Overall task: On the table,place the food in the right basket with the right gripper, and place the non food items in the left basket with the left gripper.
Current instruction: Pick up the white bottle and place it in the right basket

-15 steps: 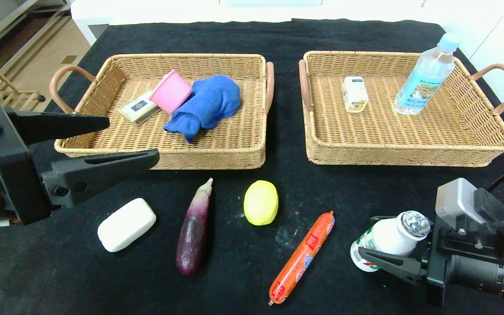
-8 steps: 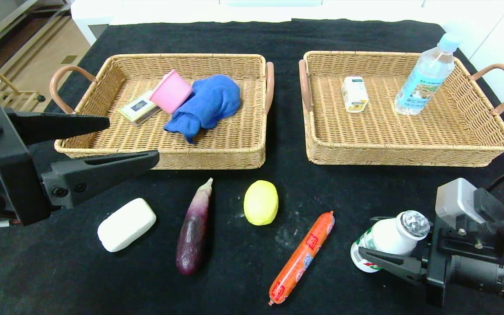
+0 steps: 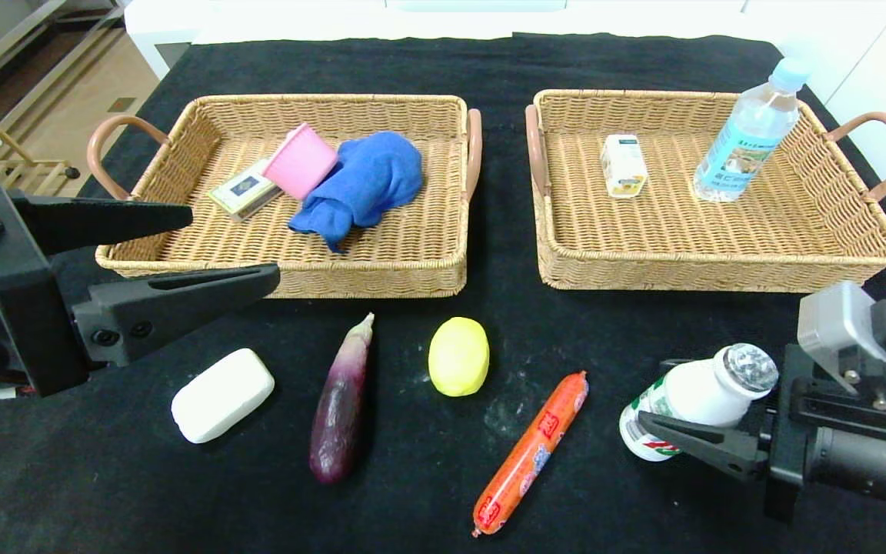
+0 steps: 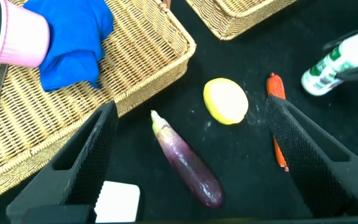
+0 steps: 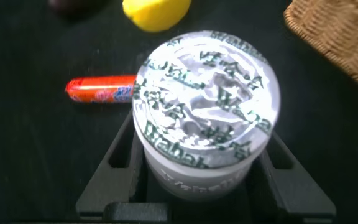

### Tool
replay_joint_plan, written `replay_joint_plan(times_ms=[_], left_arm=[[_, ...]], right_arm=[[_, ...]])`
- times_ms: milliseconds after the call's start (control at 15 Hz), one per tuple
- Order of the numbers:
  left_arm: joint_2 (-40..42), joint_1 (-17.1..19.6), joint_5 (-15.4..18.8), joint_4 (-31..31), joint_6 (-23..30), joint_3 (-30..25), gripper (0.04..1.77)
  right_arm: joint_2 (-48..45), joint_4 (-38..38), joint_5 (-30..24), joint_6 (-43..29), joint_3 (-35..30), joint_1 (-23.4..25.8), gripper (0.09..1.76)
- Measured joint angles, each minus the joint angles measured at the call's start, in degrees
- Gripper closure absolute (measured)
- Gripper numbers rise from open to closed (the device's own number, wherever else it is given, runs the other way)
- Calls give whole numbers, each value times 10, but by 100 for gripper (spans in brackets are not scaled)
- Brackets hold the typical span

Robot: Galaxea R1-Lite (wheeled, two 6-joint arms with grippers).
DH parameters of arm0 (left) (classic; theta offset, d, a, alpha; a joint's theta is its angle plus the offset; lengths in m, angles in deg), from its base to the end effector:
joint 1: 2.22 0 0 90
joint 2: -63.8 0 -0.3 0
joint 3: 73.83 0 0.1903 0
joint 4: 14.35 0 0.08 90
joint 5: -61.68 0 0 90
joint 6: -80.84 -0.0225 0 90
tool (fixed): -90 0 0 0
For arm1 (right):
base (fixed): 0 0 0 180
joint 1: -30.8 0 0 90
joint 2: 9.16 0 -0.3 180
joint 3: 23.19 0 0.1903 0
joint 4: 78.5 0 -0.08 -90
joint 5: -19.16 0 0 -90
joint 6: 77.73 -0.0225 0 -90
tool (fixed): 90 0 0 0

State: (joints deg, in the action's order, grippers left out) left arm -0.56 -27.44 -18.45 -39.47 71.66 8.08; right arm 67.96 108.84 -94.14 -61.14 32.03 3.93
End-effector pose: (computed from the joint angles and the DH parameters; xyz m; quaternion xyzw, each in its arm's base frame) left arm 0.1367 -0.0686 0.3144 0.0849 0.0411 -0.3051 0.9476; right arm 0.1807 0.1016 0.1962 -0.1335 0.0647 0.4344 0.8884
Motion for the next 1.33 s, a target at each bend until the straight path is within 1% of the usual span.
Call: replay_joint_plan(times_ms=[267, 467, 533, 800, 933, 1133, 1333], left_arm=[[1, 0, 0, 0, 0, 0, 9], [2, 0, 0, 0, 0, 0, 9], [2, 0, 0, 0, 0, 0, 9], [6, 0, 0, 0, 0, 0, 9], [7, 0, 0, 0, 0, 0, 9], [7, 0, 0, 0, 0, 0, 9], [7, 0, 0, 0, 0, 0, 9]], right_arm=[[-22, -84, 13, -4, 63, 1, 94], [-30, -106, 46, -8, 115, 10, 94], [-30, -109, 49, -12, 132, 18, 94], [-31, -167, 51, -35, 203, 56, 94], [-28, -173, 54, -50, 228, 79, 94], [-19, -174, 84, -76, 256, 106, 94], [-2, -173, 93, -98, 280, 138, 94]])
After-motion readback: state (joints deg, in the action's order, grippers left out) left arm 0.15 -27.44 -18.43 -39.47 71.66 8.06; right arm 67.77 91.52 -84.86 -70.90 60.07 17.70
